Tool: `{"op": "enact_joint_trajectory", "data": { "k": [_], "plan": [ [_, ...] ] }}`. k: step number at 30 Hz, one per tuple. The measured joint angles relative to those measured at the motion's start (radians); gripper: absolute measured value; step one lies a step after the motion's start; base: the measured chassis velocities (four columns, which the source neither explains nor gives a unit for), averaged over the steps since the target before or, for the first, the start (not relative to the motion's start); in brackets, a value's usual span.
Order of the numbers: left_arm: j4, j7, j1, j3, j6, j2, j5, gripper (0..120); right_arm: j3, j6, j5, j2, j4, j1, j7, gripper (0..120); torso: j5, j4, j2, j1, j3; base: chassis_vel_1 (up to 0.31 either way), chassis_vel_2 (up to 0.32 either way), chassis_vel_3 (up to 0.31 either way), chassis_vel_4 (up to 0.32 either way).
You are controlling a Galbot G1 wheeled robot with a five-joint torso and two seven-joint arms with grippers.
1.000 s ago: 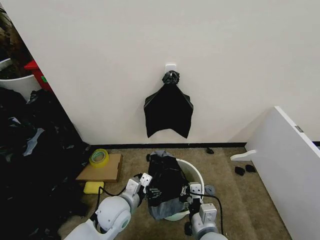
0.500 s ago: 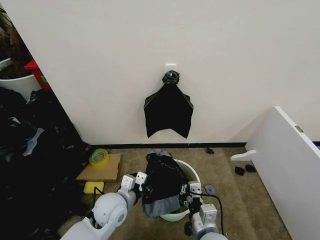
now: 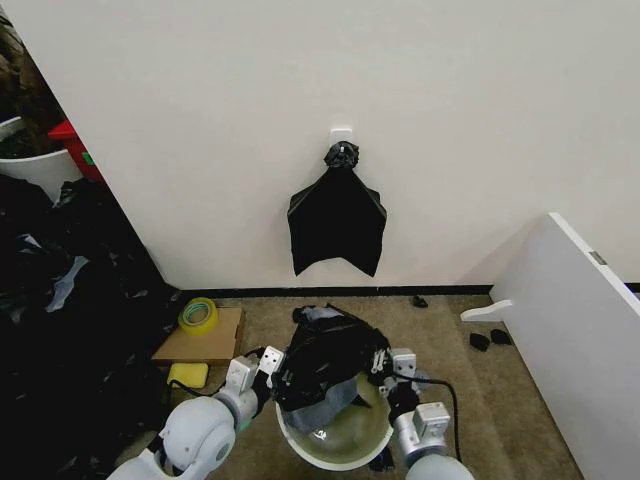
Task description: Place the garbage bag over the trash bin.
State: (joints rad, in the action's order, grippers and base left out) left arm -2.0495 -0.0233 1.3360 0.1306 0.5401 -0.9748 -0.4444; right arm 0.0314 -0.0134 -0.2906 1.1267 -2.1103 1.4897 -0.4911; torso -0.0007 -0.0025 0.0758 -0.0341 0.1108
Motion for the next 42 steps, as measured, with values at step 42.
{"op": "enact_joint_trajectory", "data": {
  "k": [42],
  "plan": [
    [0.016, 0.163, 0.041, 0.202, -0.497, 0.002, -0.158, 4, 0.047, -0.443, -0.449, -0.067, -0.099, 0.065, -0.2, 0, 0.0, -0.0001, 0.0, 0.0, 0.0, 0.0, 0.0, 0.0, 0.0]
  ]
}}
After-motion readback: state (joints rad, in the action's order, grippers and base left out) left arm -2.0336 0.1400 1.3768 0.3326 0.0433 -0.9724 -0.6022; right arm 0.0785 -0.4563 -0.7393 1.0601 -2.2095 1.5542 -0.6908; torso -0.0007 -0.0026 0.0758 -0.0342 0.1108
